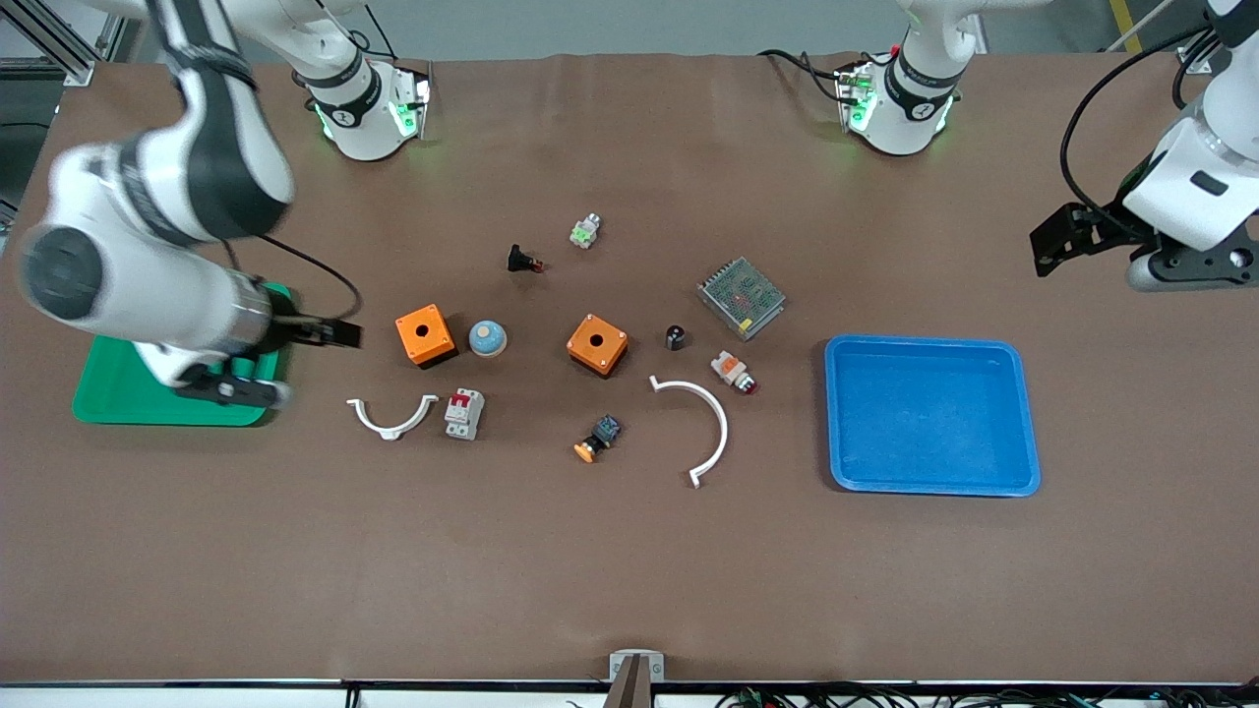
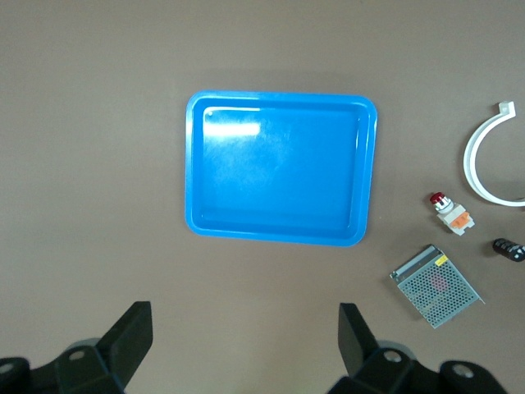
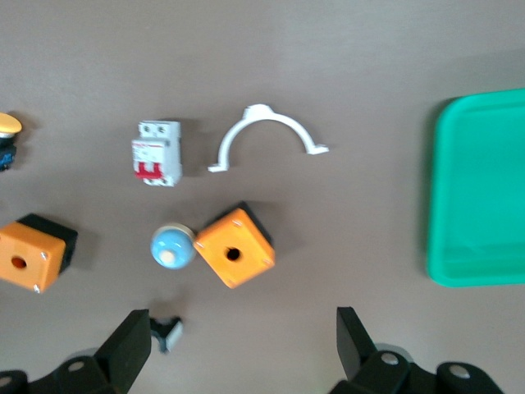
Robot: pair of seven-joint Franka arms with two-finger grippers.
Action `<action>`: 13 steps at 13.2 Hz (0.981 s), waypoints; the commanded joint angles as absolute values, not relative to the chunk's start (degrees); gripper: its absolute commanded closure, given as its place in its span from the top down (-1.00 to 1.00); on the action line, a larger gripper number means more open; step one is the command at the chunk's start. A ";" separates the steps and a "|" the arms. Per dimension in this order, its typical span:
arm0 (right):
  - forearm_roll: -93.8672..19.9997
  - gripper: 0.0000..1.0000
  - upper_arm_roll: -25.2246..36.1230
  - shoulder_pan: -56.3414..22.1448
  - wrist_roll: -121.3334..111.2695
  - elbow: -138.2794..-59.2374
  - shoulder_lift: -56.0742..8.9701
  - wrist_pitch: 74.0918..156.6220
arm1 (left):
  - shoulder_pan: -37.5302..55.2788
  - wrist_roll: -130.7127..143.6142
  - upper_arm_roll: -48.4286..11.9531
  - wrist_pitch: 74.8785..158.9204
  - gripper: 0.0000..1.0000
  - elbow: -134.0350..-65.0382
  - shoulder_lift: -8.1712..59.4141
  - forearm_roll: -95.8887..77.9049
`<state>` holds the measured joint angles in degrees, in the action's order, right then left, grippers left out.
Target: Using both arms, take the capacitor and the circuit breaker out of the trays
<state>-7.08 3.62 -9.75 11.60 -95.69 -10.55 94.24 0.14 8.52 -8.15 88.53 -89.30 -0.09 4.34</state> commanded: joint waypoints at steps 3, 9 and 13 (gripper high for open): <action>-3.17 1.00 2.72 -2.73 3.79 -97.91 -3.88 92.29 | 1.05 8.35 -6.77 87.98 1.00 -92.11 -3.78 1.67; -2.90 1.00 2.90 1.23 -3.78 -94.32 -0.44 91.67 | 1.23 7.30 -7.12 86.92 1.00 -91.58 -3.60 1.58; -2.90 1.00 2.73 1.84 -3.52 -91.23 -0.88 89.30 | 1.23 6.86 -7.21 86.40 1.00 -91.14 -3.69 1.49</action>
<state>-4.10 3.59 0.76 -3.35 -92.55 -0.71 90.46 1.34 8.45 -7.32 87.54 -91.09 -2.64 2.43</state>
